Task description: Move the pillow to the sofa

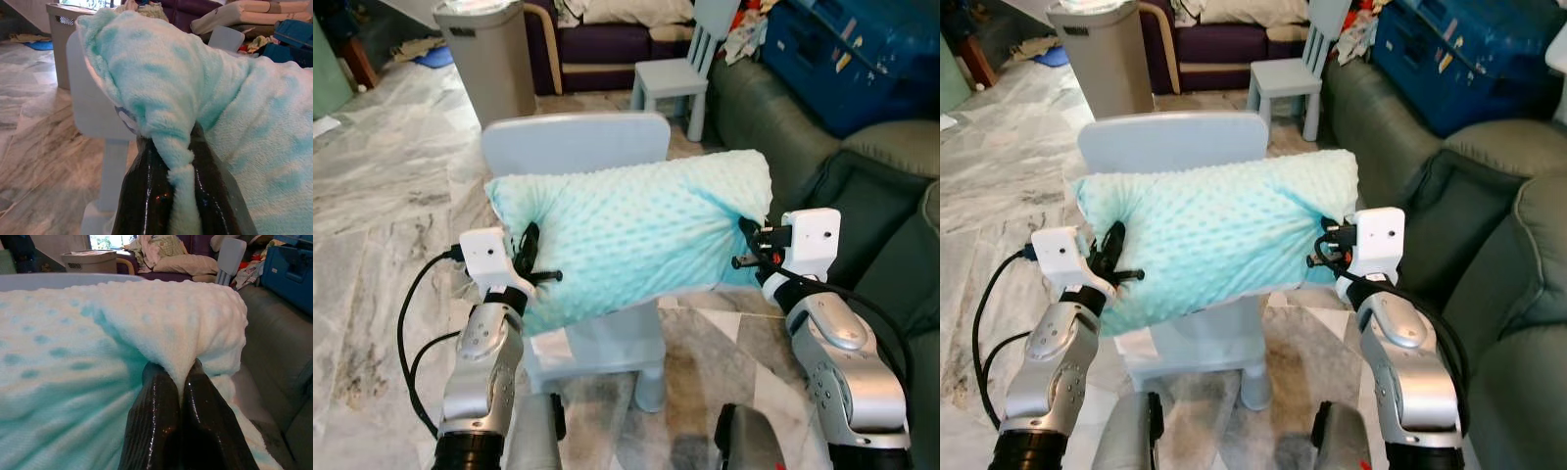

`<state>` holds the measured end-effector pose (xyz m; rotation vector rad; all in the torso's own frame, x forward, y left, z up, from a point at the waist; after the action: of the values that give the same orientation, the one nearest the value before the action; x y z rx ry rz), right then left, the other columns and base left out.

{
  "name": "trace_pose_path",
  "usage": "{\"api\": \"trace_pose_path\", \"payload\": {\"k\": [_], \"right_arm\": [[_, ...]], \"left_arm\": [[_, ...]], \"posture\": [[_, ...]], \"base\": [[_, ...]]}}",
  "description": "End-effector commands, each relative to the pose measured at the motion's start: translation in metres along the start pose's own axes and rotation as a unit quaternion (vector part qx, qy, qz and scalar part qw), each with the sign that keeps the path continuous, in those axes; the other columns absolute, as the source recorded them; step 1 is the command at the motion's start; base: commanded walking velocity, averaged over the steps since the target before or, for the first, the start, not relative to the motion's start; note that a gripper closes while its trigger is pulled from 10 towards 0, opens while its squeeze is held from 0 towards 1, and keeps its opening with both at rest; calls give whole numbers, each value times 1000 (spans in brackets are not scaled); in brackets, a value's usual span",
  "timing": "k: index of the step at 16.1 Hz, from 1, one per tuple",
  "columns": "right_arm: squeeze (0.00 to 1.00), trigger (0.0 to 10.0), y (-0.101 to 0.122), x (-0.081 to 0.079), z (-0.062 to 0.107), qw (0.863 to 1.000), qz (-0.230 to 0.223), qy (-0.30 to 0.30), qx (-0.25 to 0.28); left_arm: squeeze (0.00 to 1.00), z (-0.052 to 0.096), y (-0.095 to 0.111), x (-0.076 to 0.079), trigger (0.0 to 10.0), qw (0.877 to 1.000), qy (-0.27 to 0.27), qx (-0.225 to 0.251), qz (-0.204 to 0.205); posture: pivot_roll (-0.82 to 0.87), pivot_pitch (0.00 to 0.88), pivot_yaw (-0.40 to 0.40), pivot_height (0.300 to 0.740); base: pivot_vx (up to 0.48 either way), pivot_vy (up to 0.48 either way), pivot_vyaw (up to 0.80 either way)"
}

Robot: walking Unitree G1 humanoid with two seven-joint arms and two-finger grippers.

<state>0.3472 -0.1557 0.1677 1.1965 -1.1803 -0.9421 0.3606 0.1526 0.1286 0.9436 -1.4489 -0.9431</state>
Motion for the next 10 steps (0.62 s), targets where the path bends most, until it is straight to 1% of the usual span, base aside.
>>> {"api": "trace_pose_path", "payload": {"k": [1, 8, 9, 10], "right_arm": [[0, 10000, 8, 3, 0, 1000, -3, -8, 14], [0, 10000, 8, 4, 0, 1000, -6, -13, 14], [0, 10000, 8, 4, 0, 1000, -6, -13, 14], [0, 10000, 9, 4, 1, 1000, -7, -14, 15]], "left_arm": [[0, -2, 2, 1, 10000, 1000, -5, 1, -11], [0, -4, 1, 2, 10000, 1000, -6, -2, -11], [0, -4, 1, 2, 10000, 1000, -6, -2, -12], [0, -5, 1, 3, 10000, 1000, -8, -3, -12]], "posture": [[-147, 0, 21, 624], [-153, 0, 28, 696], [-154, 0, 30, 700], [-157, 0, 32, 720]], "base": [[0, 0, 0], [0, 0, 0], [0, 0, 0], [0, 0, 0]]}}
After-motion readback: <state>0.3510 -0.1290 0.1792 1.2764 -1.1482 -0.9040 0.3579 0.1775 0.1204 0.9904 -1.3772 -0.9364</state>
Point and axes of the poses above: a point about 5 cm out from each wrist's last joint towards the gripper, its own z axis pointing back from the gripper into the wrist, its own y axis along the axis of the wrist's last joint, x = y × z, the point moved 6 cm from there along -z, pointing out of the wrist towards the gripper, and after that the axes turned 9 degrees about z, right-handed, at the moved point
